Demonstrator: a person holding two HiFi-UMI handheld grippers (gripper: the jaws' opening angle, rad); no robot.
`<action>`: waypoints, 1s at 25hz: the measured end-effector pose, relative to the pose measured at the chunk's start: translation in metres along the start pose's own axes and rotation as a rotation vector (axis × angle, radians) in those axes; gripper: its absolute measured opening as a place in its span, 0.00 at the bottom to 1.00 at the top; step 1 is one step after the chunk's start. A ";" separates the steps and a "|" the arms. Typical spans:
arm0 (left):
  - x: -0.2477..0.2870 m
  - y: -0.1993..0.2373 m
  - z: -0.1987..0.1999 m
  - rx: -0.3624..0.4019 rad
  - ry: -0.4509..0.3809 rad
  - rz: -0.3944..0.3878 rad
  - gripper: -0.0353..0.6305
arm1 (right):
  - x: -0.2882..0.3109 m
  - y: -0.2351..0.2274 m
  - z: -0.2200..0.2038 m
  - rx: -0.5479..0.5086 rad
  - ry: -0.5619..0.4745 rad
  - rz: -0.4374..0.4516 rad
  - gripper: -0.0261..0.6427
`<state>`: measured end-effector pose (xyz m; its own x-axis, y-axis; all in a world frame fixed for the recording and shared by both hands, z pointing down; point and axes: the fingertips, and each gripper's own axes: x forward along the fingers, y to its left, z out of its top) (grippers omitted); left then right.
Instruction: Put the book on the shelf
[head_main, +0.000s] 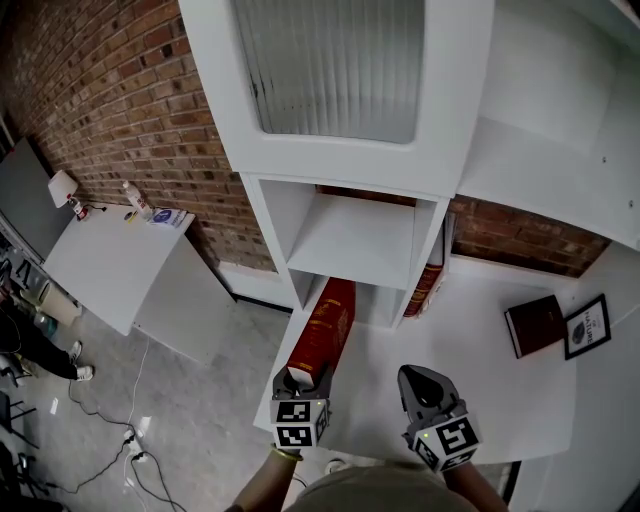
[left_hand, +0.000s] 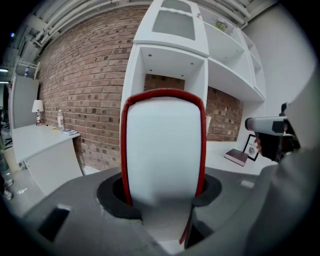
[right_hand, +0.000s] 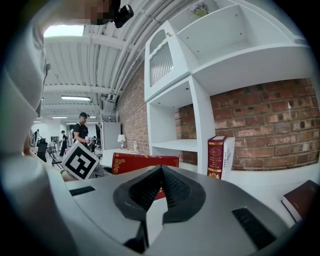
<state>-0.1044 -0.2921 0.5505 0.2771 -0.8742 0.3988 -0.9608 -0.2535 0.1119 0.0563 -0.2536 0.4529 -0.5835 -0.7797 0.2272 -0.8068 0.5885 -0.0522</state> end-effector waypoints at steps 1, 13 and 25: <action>0.002 -0.001 0.000 0.001 0.002 0.000 0.41 | 0.000 -0.002 0.000 0.002 -0.005 -0.001 0.05; 0.023 -0.007 0.005 0.015 0.022 -0.001 0.41 | 0.005 -0.014 -0.001 0.021 -0.025 -0.012 0.05; 0.043 -0.008 0.009 0.042 0.027 0.005 0.41 | 0.008 -0.019 -0.001 0.029 -0.021 -0.016 0.05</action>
<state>-0.0844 -0.3311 0.5580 0.2720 -0.8640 0.4236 -0.9609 -0.2673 0.0718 0.0671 -0.2712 0.4570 -0.5722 -0.7934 0.2079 -0.8181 0.5699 -0.0770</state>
